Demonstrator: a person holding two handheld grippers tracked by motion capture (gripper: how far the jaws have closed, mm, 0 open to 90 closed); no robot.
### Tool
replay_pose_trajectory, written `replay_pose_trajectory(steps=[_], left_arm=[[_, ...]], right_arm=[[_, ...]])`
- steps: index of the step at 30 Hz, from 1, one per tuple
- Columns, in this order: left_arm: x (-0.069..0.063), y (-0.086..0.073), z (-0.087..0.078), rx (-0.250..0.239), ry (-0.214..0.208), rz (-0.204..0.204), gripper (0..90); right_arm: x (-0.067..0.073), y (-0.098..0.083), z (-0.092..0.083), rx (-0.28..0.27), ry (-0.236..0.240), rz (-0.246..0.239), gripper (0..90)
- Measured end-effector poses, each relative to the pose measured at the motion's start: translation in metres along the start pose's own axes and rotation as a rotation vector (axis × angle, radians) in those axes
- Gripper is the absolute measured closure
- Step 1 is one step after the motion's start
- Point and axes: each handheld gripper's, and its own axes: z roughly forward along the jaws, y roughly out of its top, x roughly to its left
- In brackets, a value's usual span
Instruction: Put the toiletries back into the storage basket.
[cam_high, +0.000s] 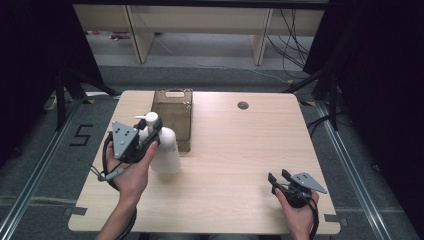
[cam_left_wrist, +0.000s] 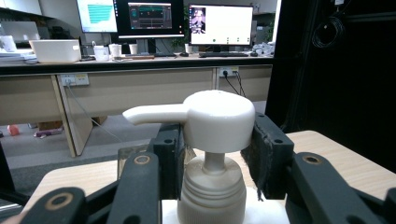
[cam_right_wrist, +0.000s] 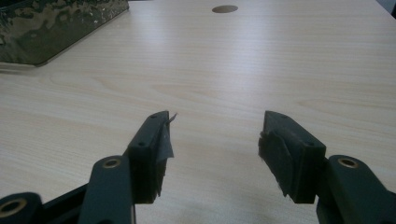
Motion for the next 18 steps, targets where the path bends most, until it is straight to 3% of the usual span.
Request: replay_pose_trajectory(steps=[12, 14, 18], left_arm=[[-0.001, 0.016, 0.003, -0.036, 0.003, 0.006, 59.5], [0.000, 0.018, 0.004, -0.040, 0.006, 0.001, 59.5], [0.002, 0.023, 0.006, -0.056, 0.019, -0.004, 59.4]], right_arm=[[-0.001, 0.000, 0.000, -0.002, -0.003, -0.008, 43.5], [0.002, 0.000, 0.000, -0.001, 0.010, 0.037, 43.5], [0.003, 0.000, -0.001, 0.012, 0.000, 0.037, 43.5]])
